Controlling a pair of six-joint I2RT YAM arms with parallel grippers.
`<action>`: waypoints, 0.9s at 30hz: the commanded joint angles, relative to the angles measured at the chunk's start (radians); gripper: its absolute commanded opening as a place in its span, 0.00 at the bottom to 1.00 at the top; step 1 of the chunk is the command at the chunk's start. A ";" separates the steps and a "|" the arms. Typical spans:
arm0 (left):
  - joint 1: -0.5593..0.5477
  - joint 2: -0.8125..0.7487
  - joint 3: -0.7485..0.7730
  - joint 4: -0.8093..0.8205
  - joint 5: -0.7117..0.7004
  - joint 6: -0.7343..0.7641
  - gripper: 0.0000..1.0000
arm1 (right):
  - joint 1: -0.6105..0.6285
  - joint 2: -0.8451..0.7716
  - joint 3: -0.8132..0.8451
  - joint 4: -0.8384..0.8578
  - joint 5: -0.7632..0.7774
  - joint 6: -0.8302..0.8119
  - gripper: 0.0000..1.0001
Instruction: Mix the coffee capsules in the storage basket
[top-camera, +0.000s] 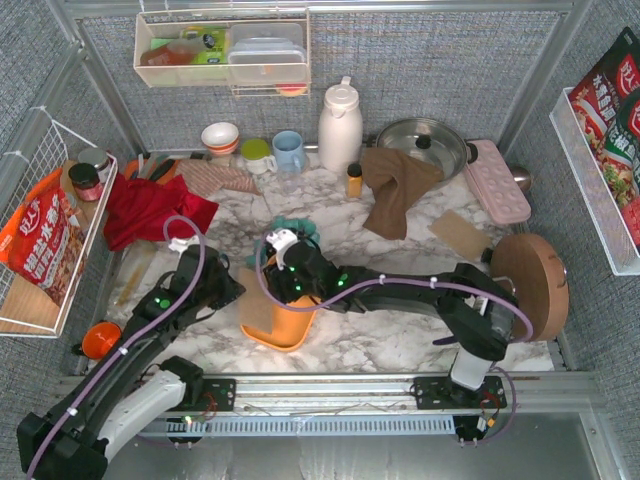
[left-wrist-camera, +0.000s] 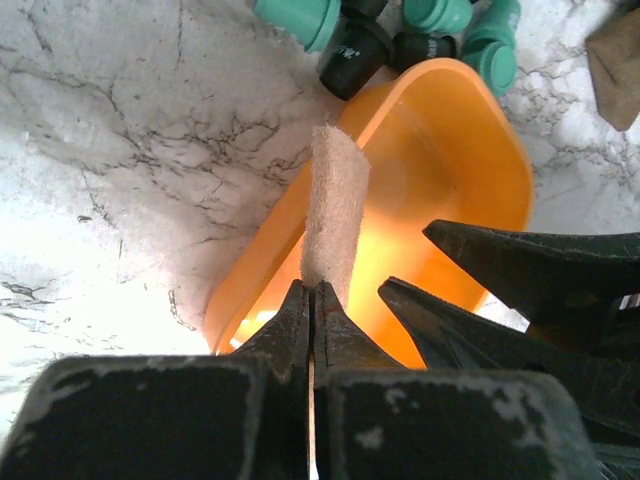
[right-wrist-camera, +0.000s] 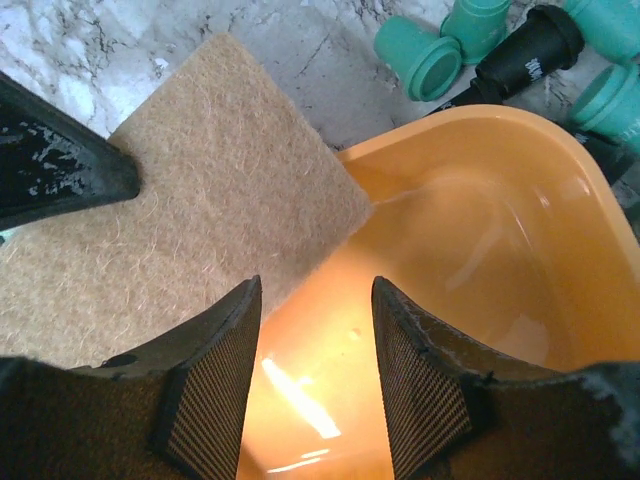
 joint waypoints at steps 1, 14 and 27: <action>0.000 0.004 0.034 0.023 0.023 0.032 0.00 | -0.001 -0.061 -0.005 -0.029 0.031 -0.002 0.54; -0.002 0.160 0.238 0.317 0.241 0.429 0.00 | -0.087 -0.383 -0.035 -0.236 -0.004 -0.246 0.65; -0.115 0.179 0.150 0.584 0.716 1.294 0.00 | -0.291 -0.549 0.015 -0.434 -0.298 -0.462 0.61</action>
